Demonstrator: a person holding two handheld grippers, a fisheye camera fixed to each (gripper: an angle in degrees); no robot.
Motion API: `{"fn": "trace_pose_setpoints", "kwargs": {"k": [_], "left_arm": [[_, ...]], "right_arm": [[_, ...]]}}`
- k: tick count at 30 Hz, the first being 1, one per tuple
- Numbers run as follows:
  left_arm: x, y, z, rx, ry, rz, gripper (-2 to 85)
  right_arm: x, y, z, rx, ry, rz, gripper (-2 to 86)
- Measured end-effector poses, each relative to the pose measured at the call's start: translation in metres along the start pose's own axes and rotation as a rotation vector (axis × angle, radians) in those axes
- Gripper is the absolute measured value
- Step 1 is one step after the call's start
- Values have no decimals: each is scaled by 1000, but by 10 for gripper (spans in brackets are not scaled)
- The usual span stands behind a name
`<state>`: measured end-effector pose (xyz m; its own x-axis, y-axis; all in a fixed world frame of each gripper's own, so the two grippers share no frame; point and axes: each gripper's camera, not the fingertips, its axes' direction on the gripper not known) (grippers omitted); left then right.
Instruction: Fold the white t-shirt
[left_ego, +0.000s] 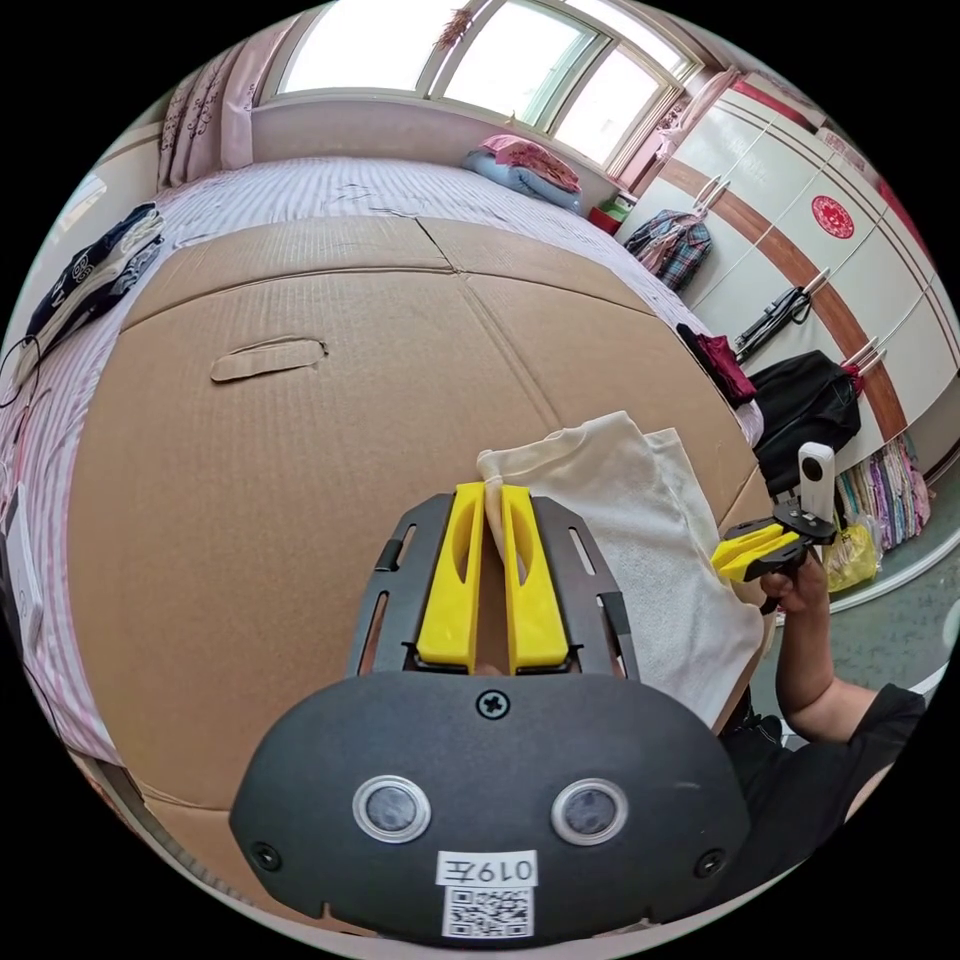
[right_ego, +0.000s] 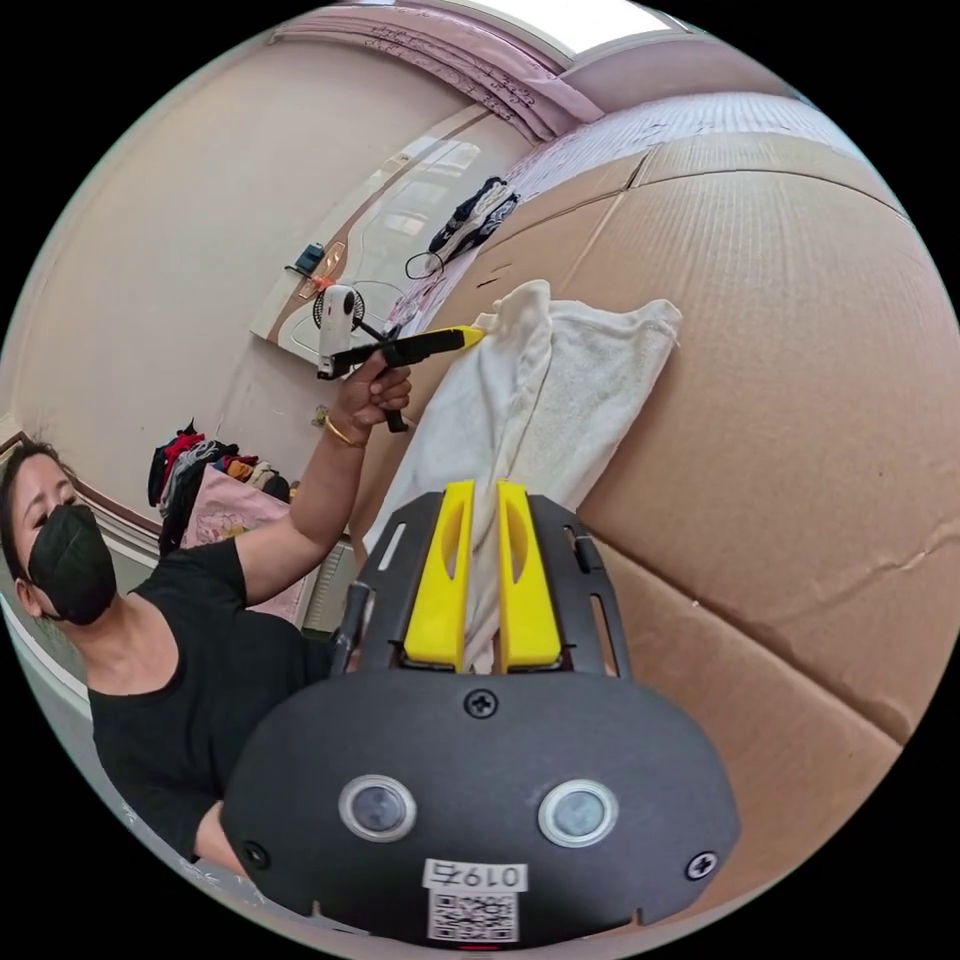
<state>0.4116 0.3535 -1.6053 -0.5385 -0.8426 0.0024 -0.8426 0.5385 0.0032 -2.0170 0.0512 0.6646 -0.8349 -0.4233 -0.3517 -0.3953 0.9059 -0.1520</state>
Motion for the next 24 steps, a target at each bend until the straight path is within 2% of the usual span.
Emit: {"fn": "trace_pose_setpoints", "kwargs": {"k": [9, 13, 19, 24], "left_arm": [[-3, -2, 2, -3, -11, 0, 11], [-6, -4, 4, -12, -7, -2, 10], [-15, -4, 4, -14, 39, -10, 16], [-27, -5, 5, -14, 78, -31, 23]], "right_arm": [[-23, 4, 3, 21, -1, -38, 1], [-31, 3, 19, -24, 64, -31, 8], [-35, 3, 30, 0, 3, -3, 43], [-45, 0, 43, -20, 24, -11, 12]]}}
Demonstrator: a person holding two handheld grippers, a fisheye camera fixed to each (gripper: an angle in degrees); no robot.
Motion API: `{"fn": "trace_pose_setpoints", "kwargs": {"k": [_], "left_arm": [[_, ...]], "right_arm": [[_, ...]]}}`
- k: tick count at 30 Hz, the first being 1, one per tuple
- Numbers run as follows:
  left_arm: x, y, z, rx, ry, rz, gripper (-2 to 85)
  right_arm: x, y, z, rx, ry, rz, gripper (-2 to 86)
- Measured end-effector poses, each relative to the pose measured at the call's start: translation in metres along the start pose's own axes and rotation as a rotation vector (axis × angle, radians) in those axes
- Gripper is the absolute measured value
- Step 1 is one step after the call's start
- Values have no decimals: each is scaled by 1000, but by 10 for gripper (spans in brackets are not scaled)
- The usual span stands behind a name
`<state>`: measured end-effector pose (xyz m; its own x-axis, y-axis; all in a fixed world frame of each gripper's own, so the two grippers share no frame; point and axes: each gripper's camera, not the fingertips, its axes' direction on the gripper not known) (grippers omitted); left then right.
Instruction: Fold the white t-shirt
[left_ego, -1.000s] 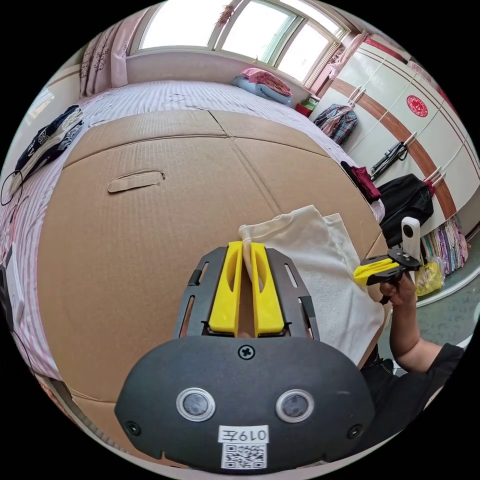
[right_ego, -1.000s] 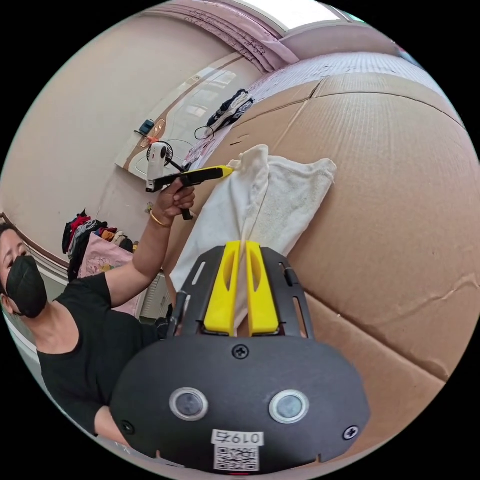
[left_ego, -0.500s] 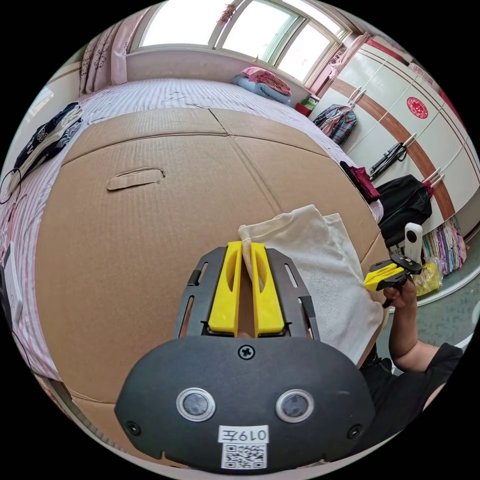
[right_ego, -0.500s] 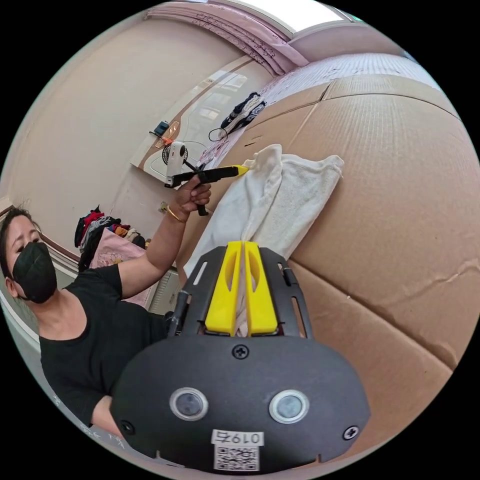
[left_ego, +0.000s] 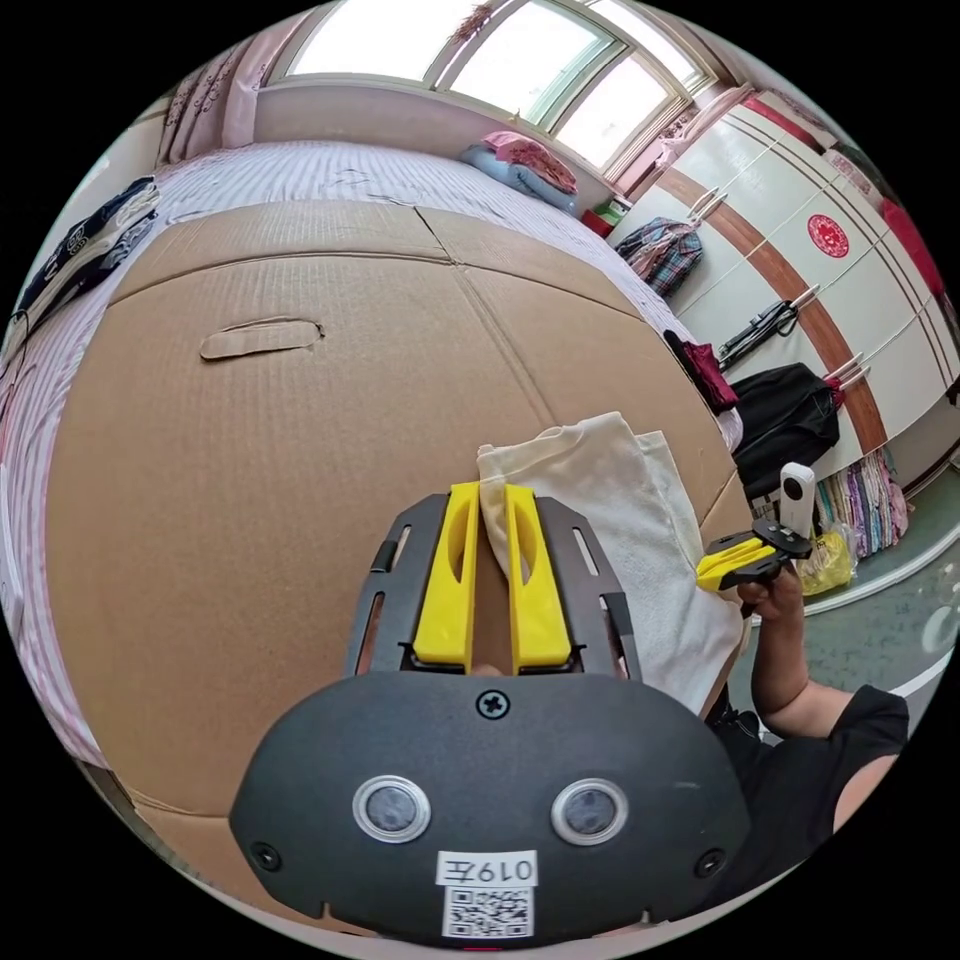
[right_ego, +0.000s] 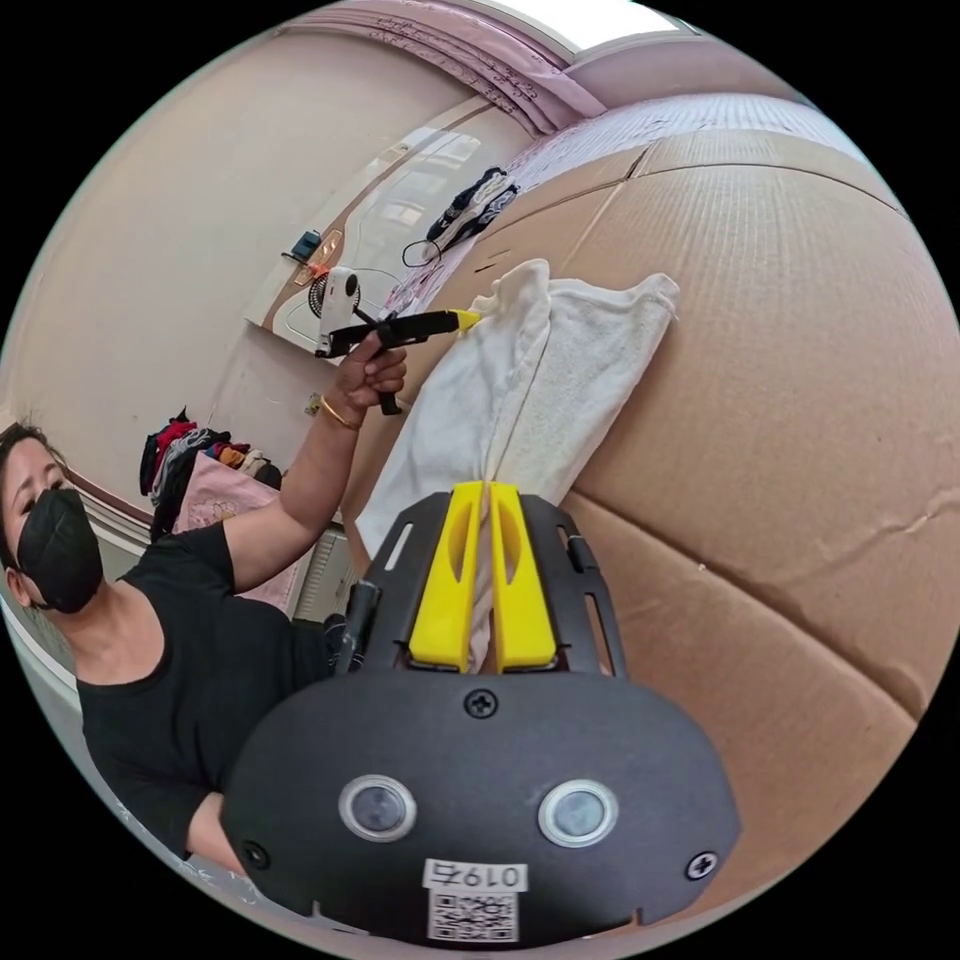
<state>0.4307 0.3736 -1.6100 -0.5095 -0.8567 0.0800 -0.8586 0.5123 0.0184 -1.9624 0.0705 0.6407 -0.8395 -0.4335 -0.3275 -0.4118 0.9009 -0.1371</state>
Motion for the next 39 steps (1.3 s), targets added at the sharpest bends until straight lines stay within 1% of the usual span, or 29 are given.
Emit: {"fn": "trace_pose_setpoints", "kwargs": {"k": [6, 9, 11, 17, 23, 27, 30, 39], "left_arm": [[2, -1, -9, -10, -35, 30, 54], [-9, -2, -14, 19, 29, 0, 62], [-17, -3, -14, 29, 73, -26, 64], [-25, -7, -7, 6, 84, -67, 55], [-29, -10, -8, -2, 99, -70, 30], [-26, -12, -10, -9, 85, -62, 16], [-23, -12, -13, -19, 70, -57, 12], [-14, -7, -22, -17, 78, -56, 15]], "right_arm": [[-17, -9, -6, 33, 3, -13, 12], [-25, -29, -15, 98, 14, -28, 17], [-30, -60, -15, 128, 38, -33, 24], [-35, -160, 19, 63, 104, -20, 52], [-41, -222, 56, -7, 150, -1, 63], [-40, -234, 71, -18, 104, 17, 30], [-42, -232, 67, 23, 117, 39, 17], [-57, -232, 63, 37, 80, 61, 35]]}}
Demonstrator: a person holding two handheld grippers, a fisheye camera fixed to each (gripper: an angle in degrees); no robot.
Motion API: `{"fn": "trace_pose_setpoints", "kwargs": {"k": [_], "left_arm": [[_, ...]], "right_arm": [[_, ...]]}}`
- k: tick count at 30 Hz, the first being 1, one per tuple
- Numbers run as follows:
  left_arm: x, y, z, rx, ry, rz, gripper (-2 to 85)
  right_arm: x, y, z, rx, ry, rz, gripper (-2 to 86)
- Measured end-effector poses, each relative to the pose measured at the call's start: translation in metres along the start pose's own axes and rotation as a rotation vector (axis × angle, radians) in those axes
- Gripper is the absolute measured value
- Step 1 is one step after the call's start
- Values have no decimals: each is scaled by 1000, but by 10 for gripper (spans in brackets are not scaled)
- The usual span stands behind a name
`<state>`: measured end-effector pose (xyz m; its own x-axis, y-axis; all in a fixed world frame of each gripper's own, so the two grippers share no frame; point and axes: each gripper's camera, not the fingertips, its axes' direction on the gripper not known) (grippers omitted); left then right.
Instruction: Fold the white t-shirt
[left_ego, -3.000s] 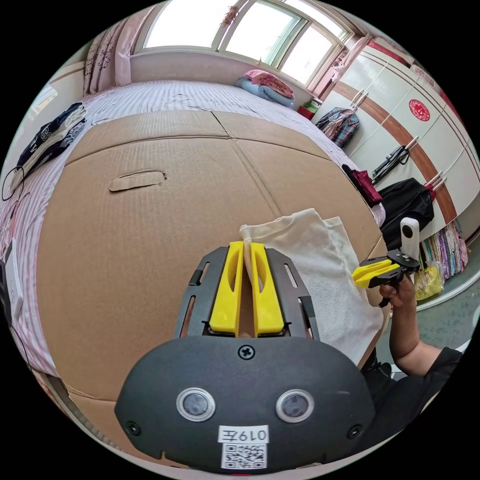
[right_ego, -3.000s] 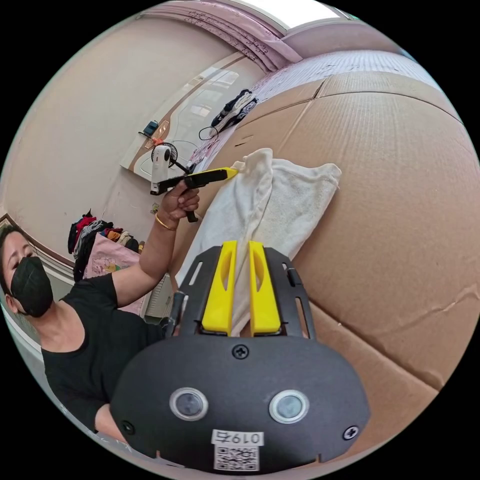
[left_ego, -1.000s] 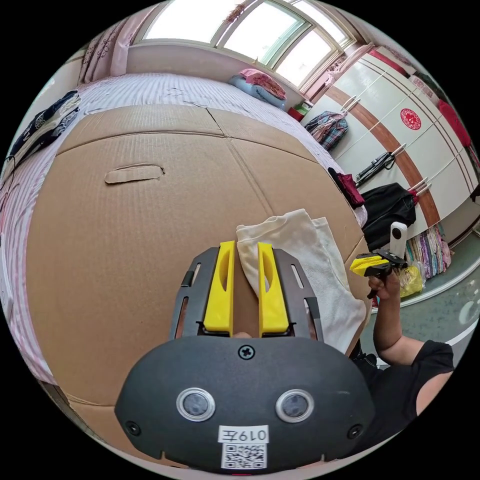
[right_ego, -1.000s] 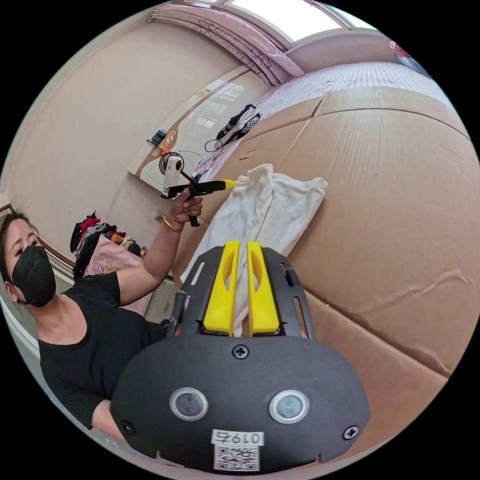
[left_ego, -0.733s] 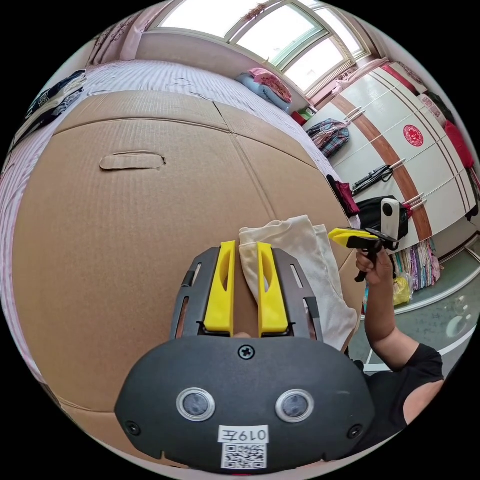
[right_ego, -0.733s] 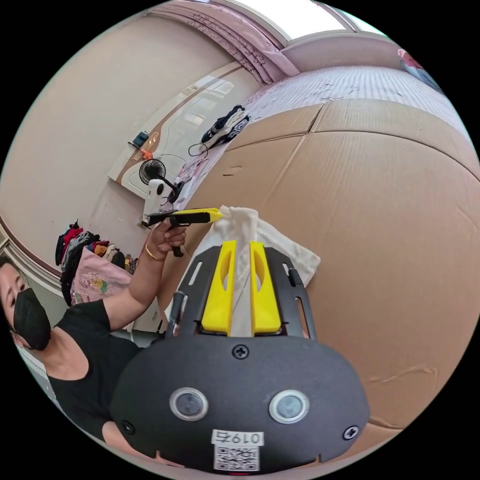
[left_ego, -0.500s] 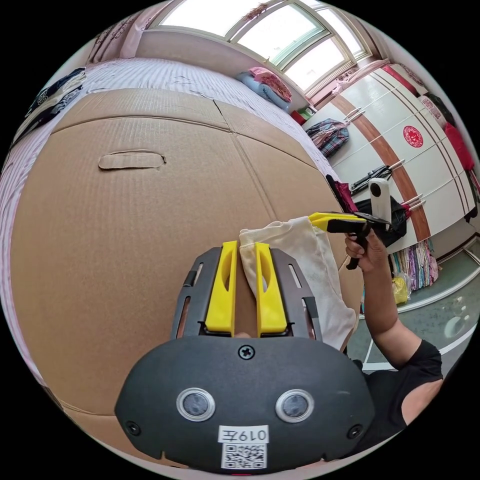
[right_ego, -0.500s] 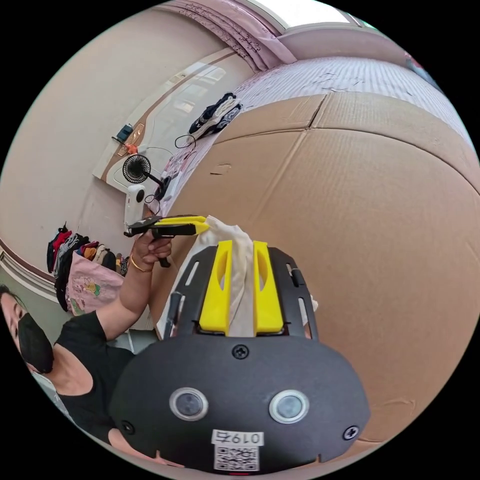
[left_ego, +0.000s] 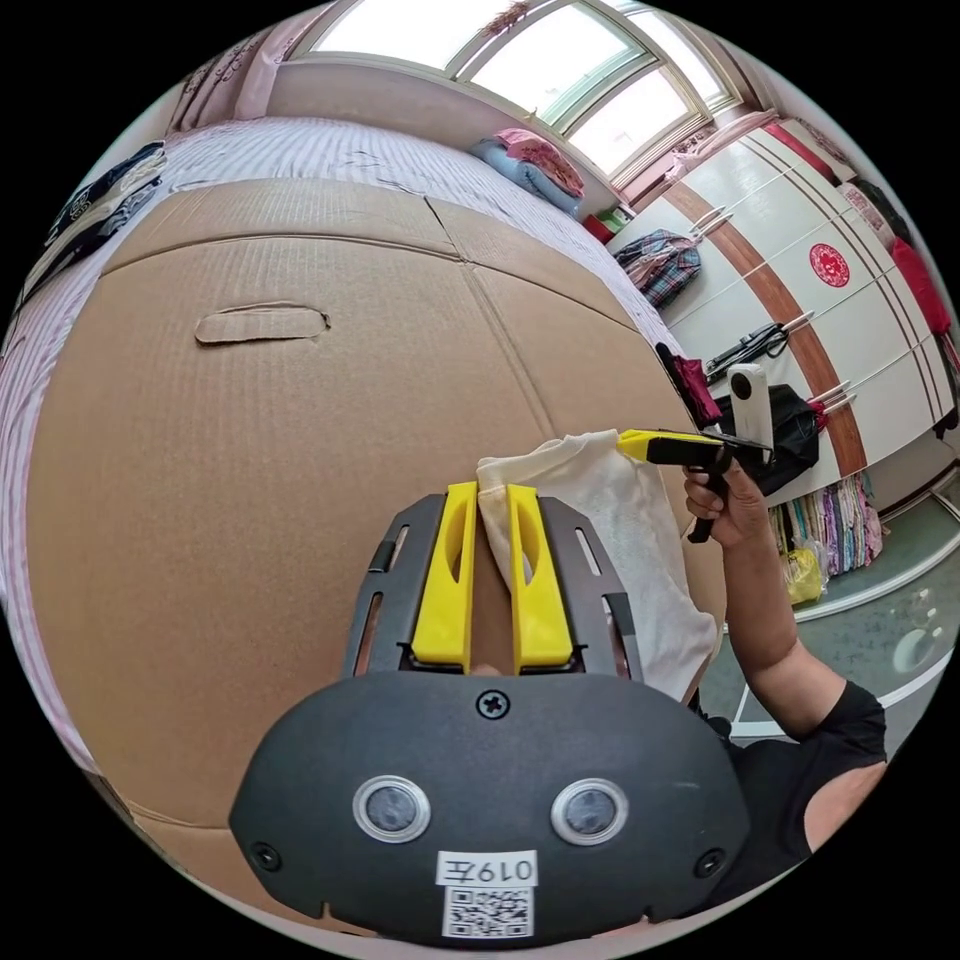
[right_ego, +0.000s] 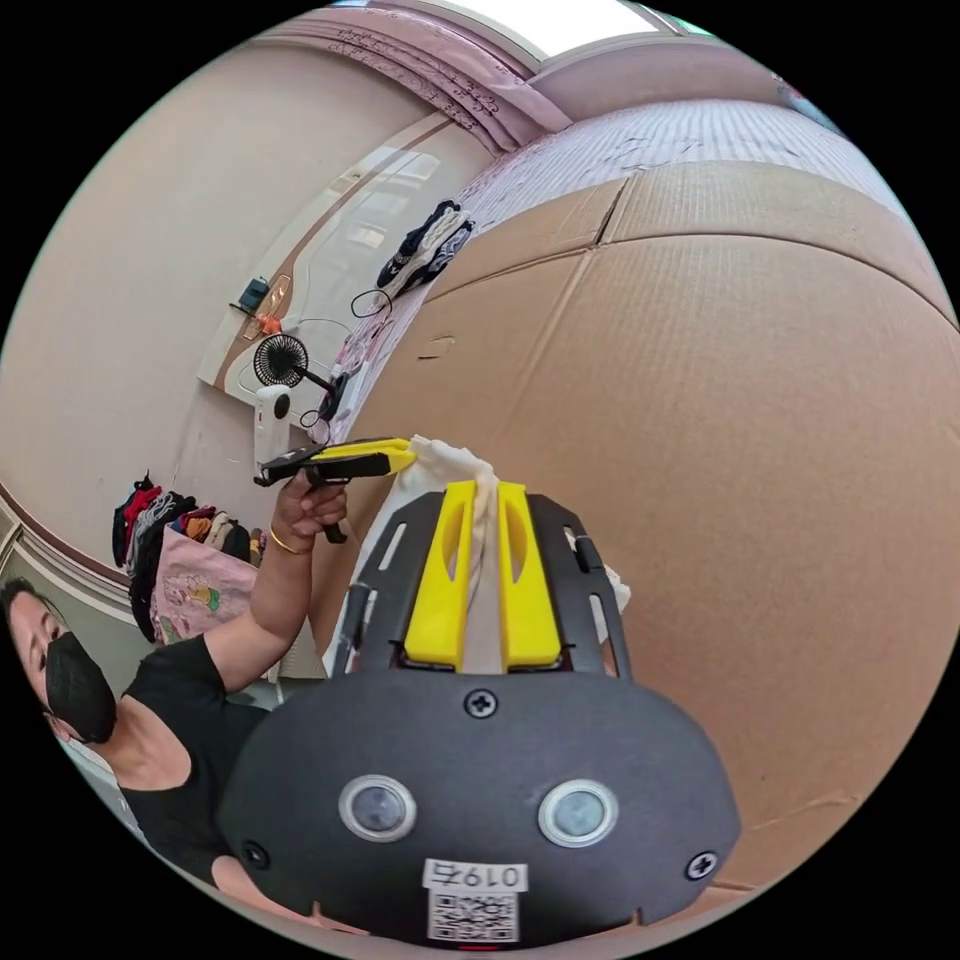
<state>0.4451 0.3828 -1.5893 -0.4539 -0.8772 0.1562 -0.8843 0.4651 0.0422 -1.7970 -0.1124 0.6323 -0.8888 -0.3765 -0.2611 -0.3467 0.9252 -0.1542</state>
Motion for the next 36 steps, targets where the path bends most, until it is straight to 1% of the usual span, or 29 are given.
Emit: {"fn": "trace_pose_setpoints", "kwargs": {"k": [6, 8, 10, 12, 14, 15, 16, 17, 19, 22, 25, 27, 29, 32, 36], "left_arm": [[4, 15, -28, 64, 0, -23, 19], [13, 24, -41, 114, -24, 0, 16], [35, 36, -51, 169, -73, 82, 13], [77, 48, -49, 212, -85, 236, 11], [110, 49, -37, 184, -89, 345, 9], [128, 48, -27, 155, -95, 392, 9], [135, 47, -23, 140, -96, 410, 9], [145, 43, -15, 120, -104, 426, 9], [153, 38, -6, 95, -127, 422, 9], [155, 35, -1, 74, -125, 396, 8], [153, 39, -9, 85, -181, 364, 8], [143, 45, -21, 111, -226, 312, 8], [133, 48, -28, 116, -243, 263, 8], [121, 51, -31, 83, -242, 212, 8], [121, 54, -21, 19, -288, 223, 9]], "right_arm": [[-48, 43, -61, 105, 55, -110, 24], [-63, 74, -83, 122, 123, -139, 18], [-62, 94, -98, 138, 178, -113, 17], [-49, 108, -110, 163, 187, -48, 21], [-25, 111, -121, 198, 107, 41, 34], [-21, 110, -123, 206, 80, 47, 39], [-18, 105, -124, 212, 53, 50, 49], [-15, 96, -123, 196, 70, 68, 61], [-12, 80, -120, 161, 87, 96, 75], [-5, 61, -121, 140, 51, 134, 88], [-1, 50, -128, 135, 37, 164, 87], [-2, 47, -133, 127, 35, 170, 78], [-3, 44, -142, 116, 37, 175, 52], [-3, 43, -153, 119, 23, 177, 23], [0, 43, -166, 120, -7, 191, 14]]}}
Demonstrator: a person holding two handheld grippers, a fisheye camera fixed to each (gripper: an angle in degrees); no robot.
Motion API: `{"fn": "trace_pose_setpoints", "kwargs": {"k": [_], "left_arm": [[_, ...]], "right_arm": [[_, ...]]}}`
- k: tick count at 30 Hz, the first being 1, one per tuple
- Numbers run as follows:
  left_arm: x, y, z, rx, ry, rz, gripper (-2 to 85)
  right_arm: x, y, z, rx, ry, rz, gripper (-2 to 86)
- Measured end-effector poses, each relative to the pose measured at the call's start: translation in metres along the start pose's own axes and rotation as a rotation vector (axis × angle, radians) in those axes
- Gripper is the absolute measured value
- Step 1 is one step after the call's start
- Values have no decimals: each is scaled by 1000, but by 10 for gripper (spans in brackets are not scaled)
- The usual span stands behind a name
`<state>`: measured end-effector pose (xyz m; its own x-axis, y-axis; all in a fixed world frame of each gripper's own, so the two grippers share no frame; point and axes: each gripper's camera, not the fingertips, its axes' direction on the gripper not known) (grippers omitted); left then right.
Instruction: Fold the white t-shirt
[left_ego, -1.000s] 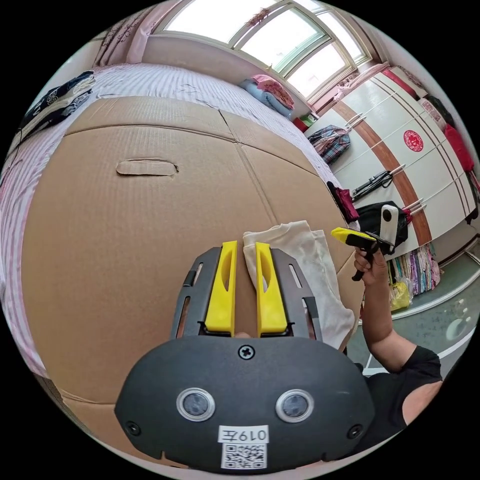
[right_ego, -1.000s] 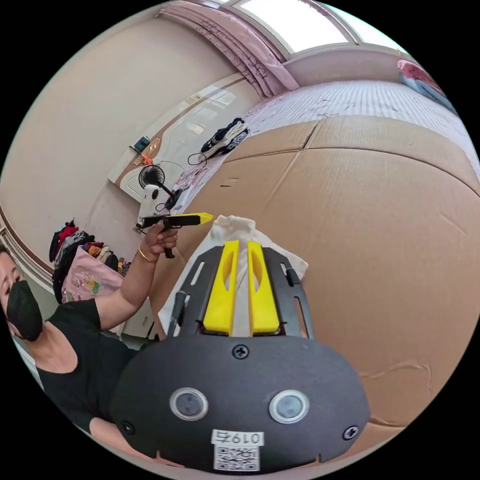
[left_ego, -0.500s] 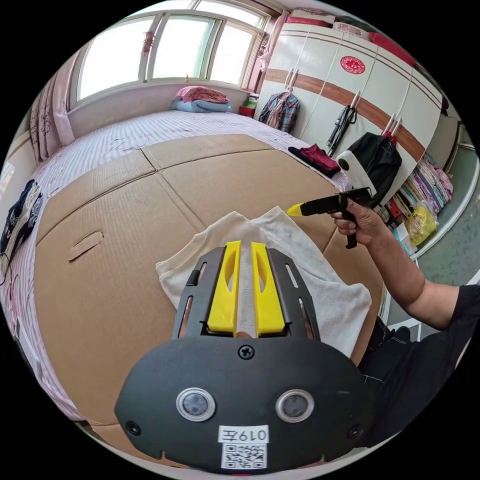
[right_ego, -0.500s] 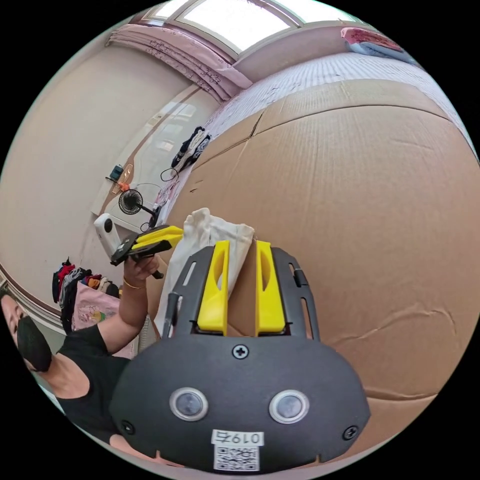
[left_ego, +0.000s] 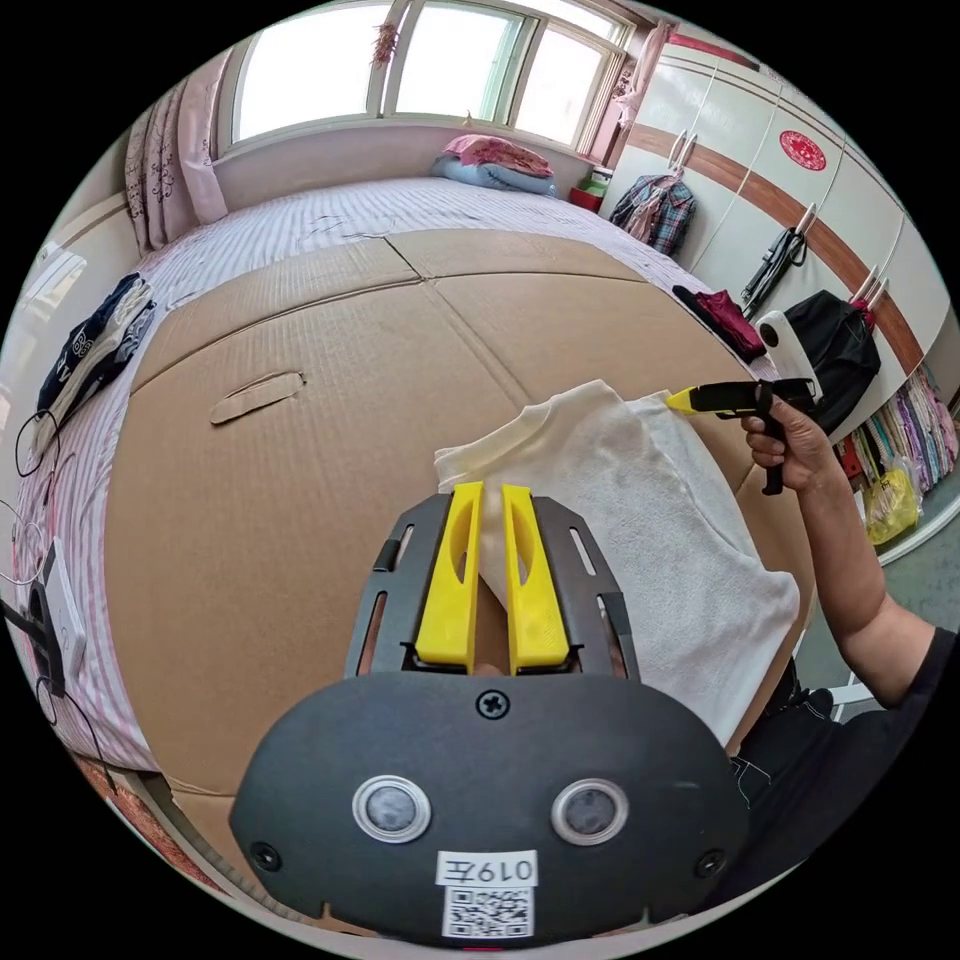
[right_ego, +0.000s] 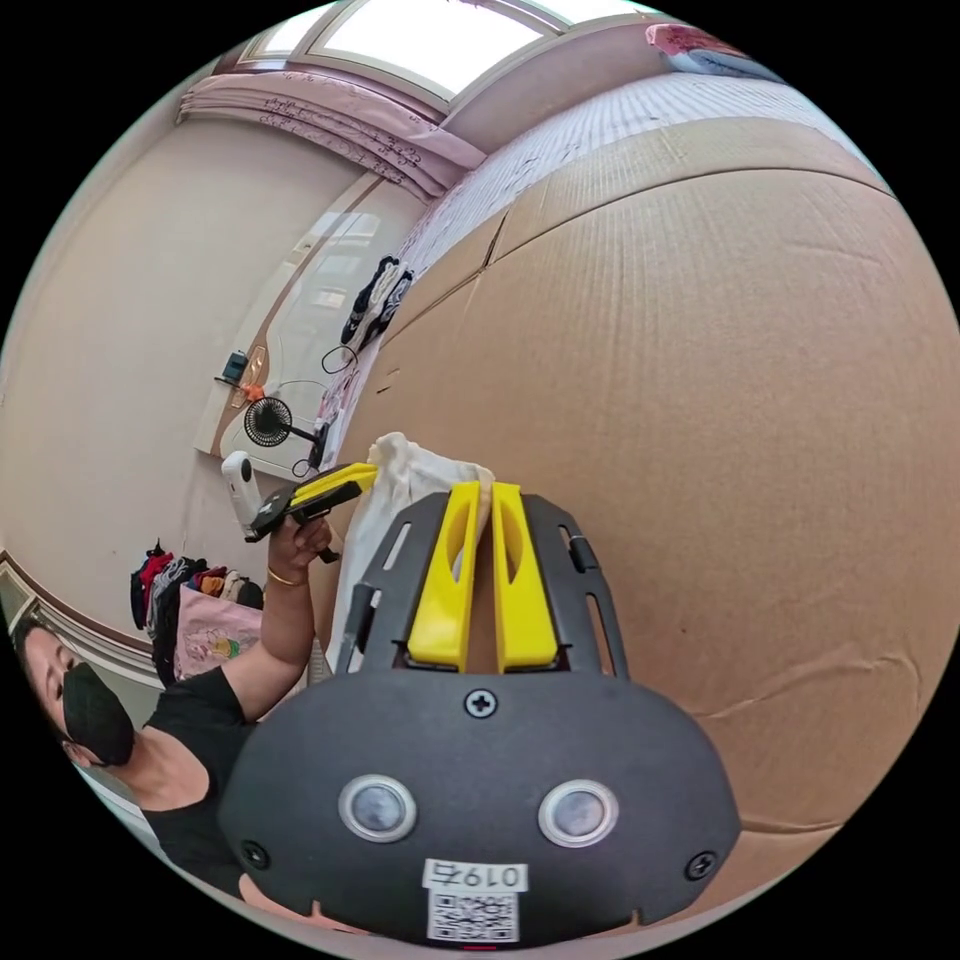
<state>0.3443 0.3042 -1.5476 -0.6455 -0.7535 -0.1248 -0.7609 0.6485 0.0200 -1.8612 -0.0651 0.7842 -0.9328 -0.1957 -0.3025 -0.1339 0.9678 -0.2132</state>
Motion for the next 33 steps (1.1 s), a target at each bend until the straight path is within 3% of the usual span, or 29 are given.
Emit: {"fn": "trace_pose_setpoints", "kwargs": {"k": [13, 19, 25, 33], "left_arm": [[4, 18, -29, 34, 9, -11, 11], [3, 39, -48, 49, 6, -28, 11], [3, 48, -41, 9, 21, -34, 11], [-1, 69, -59, 24, 28, -44, 12]], "right_arm": [[-6, 19, -58, -20, -62, -5, 77], [-20, 47, -72, -79, -60, -31, 72], [-12, 46, -80, -79, -44, -8, 8], [-1, 71, -109, -44, -71, 19, 24]]}}
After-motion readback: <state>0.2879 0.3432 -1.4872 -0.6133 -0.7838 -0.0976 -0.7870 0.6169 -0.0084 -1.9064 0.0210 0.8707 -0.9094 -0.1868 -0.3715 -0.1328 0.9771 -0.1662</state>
